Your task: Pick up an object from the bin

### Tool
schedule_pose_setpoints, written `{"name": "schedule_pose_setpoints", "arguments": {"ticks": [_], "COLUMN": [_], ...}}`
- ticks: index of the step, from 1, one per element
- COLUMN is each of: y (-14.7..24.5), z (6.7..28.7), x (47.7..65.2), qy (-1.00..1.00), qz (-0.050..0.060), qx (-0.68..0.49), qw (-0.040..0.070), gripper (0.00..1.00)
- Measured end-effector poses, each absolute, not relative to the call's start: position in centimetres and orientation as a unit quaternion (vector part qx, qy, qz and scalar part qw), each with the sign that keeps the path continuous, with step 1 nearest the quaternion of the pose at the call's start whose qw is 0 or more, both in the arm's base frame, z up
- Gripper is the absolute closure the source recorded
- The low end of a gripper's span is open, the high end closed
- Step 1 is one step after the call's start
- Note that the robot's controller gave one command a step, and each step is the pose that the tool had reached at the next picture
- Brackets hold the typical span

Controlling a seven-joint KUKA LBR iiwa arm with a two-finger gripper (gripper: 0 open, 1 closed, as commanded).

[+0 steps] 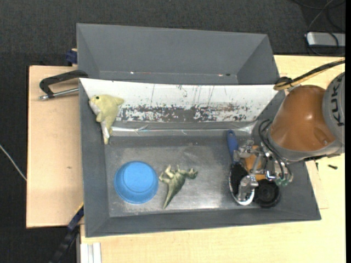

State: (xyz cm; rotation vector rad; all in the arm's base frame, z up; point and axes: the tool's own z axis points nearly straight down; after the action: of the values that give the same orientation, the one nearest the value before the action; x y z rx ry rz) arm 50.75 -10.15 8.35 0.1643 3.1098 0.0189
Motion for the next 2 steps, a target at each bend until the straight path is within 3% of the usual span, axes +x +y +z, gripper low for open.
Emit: {"name": "schedule_pose_setpoints", "arguments": {"ticks": [1, 2], "y": [-10.2, -7.3], "z": [8.4, 7.2], "x": [50.7, 53.1], "qy": [0.998, 0.975], "qz": [0.005, 0.001], "qx": [0.053, -0.221], "qw": [0.014, 0.003], "gripper": [1.00, 1.00]}}
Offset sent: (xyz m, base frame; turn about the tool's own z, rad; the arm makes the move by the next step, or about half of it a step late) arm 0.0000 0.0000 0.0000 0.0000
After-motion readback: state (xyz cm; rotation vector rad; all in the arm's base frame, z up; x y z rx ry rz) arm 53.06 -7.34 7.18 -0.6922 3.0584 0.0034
